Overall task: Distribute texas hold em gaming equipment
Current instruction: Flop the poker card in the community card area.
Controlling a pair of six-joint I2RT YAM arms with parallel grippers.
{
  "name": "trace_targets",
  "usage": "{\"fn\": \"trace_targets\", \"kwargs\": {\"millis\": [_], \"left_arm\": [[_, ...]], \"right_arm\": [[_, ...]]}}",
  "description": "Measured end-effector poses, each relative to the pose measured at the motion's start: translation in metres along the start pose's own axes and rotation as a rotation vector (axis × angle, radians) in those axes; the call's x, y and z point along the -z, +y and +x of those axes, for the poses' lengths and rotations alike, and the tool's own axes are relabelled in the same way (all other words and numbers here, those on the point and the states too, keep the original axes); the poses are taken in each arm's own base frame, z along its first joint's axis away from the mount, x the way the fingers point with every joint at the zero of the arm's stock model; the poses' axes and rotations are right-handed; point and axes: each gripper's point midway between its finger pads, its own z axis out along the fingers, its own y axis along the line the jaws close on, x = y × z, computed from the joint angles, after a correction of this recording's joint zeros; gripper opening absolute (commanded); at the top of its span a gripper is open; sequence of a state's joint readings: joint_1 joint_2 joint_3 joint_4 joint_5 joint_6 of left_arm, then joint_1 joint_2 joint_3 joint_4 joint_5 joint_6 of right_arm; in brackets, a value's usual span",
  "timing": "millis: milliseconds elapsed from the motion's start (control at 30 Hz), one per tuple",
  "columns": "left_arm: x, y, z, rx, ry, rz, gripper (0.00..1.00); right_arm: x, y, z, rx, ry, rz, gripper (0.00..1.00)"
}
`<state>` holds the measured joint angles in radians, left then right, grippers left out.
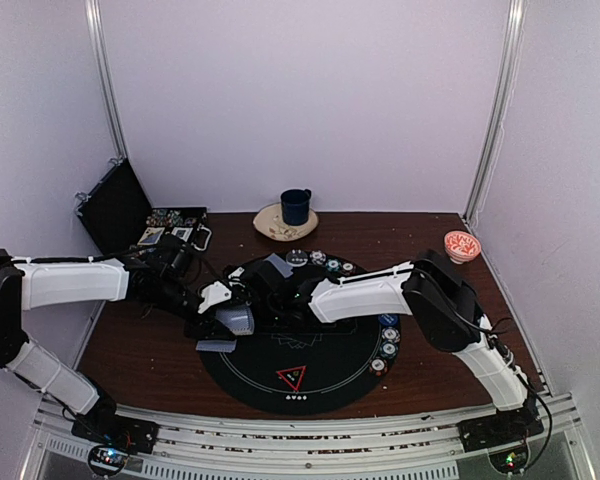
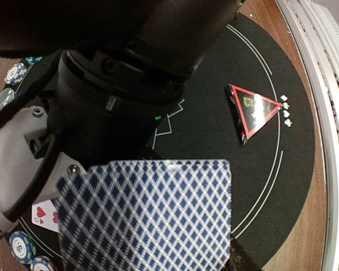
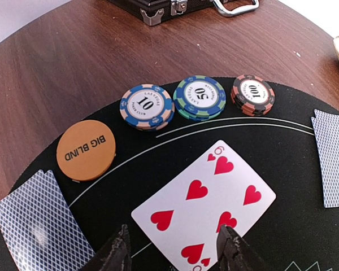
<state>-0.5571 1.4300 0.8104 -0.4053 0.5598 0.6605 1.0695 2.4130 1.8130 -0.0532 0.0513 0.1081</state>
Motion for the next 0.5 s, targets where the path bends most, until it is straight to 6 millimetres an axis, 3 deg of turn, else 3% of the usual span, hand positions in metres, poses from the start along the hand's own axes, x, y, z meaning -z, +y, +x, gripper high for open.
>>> {"fn": "trace_targets", "kwargs": {"millis": [133, 333, 500], "left_arm": [[0.0, 0.0, 0.0, 0.0, -0.001, 0.001, 0.06], [0.0, -0.003, 0.001, 0.008, 0.002, 0.015, 0.06], [0.002, -0.002, -0.002, -0.002, -0.009, 0.004, 0.06]], "right_arm": [[0.0, 0.001, 0.0, -0.007, 0.002, -0.007, 0.68], [0.003, -0.005, 0.011, -0.055, 0.01, 0.001, 0.78], [0.023, -0.023, 0.017, -0.122, 0.023, 0.025, 0.82]]}}
